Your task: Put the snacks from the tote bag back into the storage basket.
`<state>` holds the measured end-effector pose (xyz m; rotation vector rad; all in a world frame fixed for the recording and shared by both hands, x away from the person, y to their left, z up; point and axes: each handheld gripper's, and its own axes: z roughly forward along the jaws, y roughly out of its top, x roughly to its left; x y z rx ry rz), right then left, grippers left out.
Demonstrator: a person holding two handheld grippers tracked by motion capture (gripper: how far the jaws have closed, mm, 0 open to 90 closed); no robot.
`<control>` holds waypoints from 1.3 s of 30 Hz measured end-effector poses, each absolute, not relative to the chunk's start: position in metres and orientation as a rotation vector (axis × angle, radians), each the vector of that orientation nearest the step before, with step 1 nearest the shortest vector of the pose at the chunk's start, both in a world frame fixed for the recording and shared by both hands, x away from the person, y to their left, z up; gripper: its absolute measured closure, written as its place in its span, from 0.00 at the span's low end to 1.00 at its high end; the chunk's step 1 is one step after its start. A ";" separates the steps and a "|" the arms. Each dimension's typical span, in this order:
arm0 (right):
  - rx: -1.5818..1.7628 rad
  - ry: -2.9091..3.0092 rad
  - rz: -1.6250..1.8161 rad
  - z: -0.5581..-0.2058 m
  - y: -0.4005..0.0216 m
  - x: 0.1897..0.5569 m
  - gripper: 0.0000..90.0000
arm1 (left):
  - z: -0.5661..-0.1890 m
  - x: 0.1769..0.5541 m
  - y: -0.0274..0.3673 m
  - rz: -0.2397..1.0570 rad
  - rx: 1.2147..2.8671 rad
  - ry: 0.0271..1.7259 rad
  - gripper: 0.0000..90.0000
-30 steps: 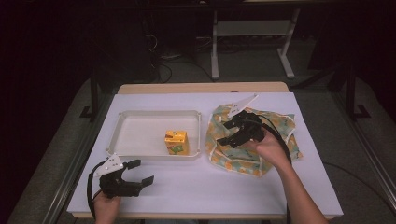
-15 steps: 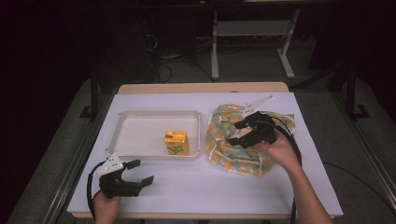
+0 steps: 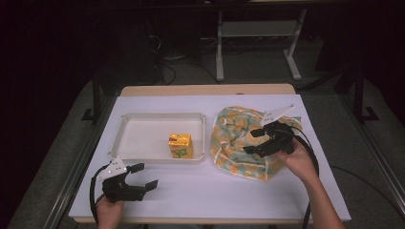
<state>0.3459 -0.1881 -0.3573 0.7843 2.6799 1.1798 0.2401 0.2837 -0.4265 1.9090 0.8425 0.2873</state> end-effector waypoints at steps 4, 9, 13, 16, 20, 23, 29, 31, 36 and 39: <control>0.800 2.667 1.185 -0.359 -0.196 0.341 0.31 | -0.427 0.240 0.284 0.288 1.909 0.843 0.15; 0.825 2.662 1.186 -0.364 -0.206 0.336 0.31 | -0.427 0.240 0.283 0.287 1.907 0.849 0.15; 0.843 2.653 1.187 -0.369 -0.212 0.332 0.31 | -0.427 0.240 0.283 0.282 1.914 0.848 0.15; 0.842 2.647 1.190 -0.371 -0.216 0.328 0.31 | -0.427 0.240 0.282 0.278 1.913 0.851 0.15; 0.846 2.637 1.192 -0.373 -0.220 0.322 0.31 | -0.427 0.240 0.282 0.285 1.909 0.848 0.15; 0.838 2.634 1.185 -0.376 -0.221 0.317 0.31 | -0.427 0.240 0.282 0.284 1.909 0.849 0.15; 0.835 2.625 1.187 -0.380 -0.225 0.307 0.31 | -0.427 0.239 0.282 0.285 1.910 0.845 0.15; 0.841 2.631 1.177 -0.383 -0.226 0.304 0.31 | -0.427 0.240 0.282 0.286 1.909 0.846 0.15; 0.864 2.609 1.173 -0.391 -0.232 0.297 0.31 | -0.427 0.240 0.281 0.287 1.909 0.846 0.15; 0.886 2.599 1.189 -0.394 -0.237 0.293 0.31 | -0.427 0.240 0.281 0.289 1.907 0.848 0.15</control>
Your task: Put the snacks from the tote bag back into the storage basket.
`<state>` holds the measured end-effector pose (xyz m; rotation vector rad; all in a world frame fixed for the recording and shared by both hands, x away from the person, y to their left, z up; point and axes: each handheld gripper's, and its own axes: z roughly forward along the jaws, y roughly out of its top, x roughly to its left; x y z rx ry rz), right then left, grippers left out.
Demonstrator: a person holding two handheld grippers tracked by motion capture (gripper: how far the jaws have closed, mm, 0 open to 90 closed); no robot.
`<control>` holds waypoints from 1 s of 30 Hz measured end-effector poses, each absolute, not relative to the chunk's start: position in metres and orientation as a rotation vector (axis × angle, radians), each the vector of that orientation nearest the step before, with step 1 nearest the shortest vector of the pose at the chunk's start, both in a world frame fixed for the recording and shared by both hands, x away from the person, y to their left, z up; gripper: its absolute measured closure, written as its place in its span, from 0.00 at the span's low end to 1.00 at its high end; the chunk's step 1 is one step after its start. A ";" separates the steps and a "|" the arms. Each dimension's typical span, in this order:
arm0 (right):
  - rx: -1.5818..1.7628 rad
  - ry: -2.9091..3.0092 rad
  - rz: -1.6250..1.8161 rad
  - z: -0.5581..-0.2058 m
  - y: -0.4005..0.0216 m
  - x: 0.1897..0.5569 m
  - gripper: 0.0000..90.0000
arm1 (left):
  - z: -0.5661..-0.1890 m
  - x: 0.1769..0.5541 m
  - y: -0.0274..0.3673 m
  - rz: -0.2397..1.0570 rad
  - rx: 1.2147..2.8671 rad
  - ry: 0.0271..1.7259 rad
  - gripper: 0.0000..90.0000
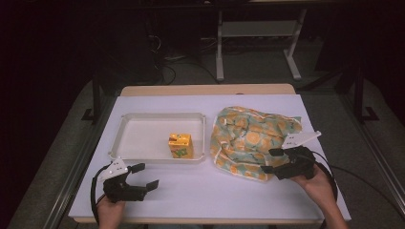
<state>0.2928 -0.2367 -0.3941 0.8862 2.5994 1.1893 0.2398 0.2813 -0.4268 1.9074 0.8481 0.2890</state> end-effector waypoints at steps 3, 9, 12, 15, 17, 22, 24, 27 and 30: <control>0.898 2.594 1.193 -0.395 -0.240 0.288 0.31 | -0.427 0.240 0.281 0.288 1.908 0.848 0.15; 0.905 2.571 1.202 -0.401 -0.245 0.276 0.30 | -0.427 0.240 0.280 0.285 1.903 0.848 0.15; 0.918 2.558 1.218 -0.402 -0.247 0.273 0.30 | -0.427 0.240 0.280 0.285 1.903 0.851 0.15; 0.918 2.553 1.215 -0.403 -0.249 0.268 0.29 | -0.428 0.241 0.280 0.284 1.903 0.849 0.15; 0.926 2.550 1.218 -0.405 -0.250 0.265 0.29 | -0.428 0.241 0.280 0.283 1.908 0.848 0.15; 0.950 2.536 1.224 -0.413 -0.254 0.258 0.29 | -0.428 0.242 0.279 0.281 1.910 0.846 0.15; 0.959 2.527 1.233 -0.415 -0.256 0.255 0.29 | -0.428 0.242 0.279 0.279 1.909 0.845 0.15; 0.989 2.505 1.249 -0.418 -0.259 0.253 0.29 | -0.428 0.243 0.279 0.277 1.908 0.845 0.15; 0.999 2.490 1.254 -0.420 -0.258 0.251 0.29 | -0.427 0.242 0.279 0.279 1.910 0.847 0.15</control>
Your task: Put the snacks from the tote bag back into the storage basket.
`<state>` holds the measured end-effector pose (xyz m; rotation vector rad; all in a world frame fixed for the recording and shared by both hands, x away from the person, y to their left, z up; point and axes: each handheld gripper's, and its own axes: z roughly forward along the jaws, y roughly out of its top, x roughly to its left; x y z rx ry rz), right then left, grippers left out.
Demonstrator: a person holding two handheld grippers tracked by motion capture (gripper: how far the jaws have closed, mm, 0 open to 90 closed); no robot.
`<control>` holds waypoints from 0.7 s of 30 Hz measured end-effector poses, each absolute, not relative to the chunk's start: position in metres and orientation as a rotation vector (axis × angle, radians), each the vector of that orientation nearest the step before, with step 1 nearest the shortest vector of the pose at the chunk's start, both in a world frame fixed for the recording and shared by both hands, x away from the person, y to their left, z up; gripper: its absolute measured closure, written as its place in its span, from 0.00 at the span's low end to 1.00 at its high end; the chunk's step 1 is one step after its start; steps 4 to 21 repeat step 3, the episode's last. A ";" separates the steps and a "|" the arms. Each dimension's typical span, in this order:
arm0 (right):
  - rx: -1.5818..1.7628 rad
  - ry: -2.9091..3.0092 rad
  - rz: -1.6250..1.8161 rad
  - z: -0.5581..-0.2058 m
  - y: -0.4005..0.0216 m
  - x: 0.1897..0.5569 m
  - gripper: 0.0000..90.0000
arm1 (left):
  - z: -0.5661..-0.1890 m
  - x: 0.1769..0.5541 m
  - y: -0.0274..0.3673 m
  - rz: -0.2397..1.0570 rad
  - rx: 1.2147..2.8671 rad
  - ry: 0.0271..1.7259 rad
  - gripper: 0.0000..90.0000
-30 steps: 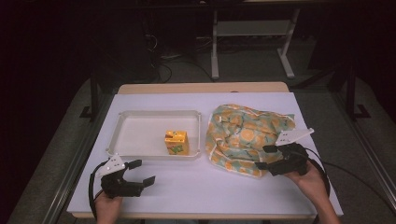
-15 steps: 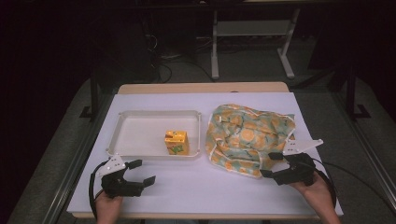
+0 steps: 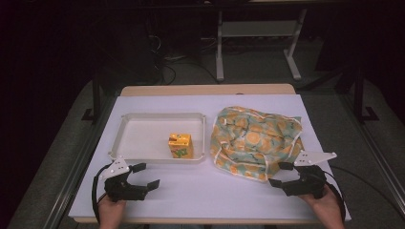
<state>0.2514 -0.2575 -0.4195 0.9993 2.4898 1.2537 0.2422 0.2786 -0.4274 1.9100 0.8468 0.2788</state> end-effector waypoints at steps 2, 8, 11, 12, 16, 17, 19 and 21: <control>0.982 2.480 1.245 -0.420 -0.256 0.252 0.28 | -0.428 0.242 0.279 0.277 1.911 0.847 0.15; 0.984 2.477 1.249 -0.420 -0.255 0.252 0.28 | -0.428 0.242 0.278 0.274 1.911 0.851 0.15; 0.984 2.477 1.249 -0.420 -0.255 0.252 0.28 | -0.428 0.242 0.278 0.274 1.911 0.851 0.15; 0.984 2.477 1.249 -0.420 -0.255 0.252 0.28 | -0.428 0.242 0.278 0.274 1.911 0.851 0.15; 0.984 2.477 1.249 -0.420 -0.255 0.252 0.28 | -0.428 0.242 0.278 0.274 1.911 0.851 0.15; 0.984 2.477 1.249 -0.420 -0.255 0.252 0.28 | -0.428 0.242 0.278 0.274 1.911 0.851 0.15; 0.984 2.477 1.249 -0.420 -0.255 0.252 0.28 | -0.428 0.242 0.278 0.274 1.911 0.851 0.15; 0.984 2.477 1.249 -0.420 -0.255 0.252 0.28 | -0.428 0.242 0.278 0.274 1.911 0.851 0.15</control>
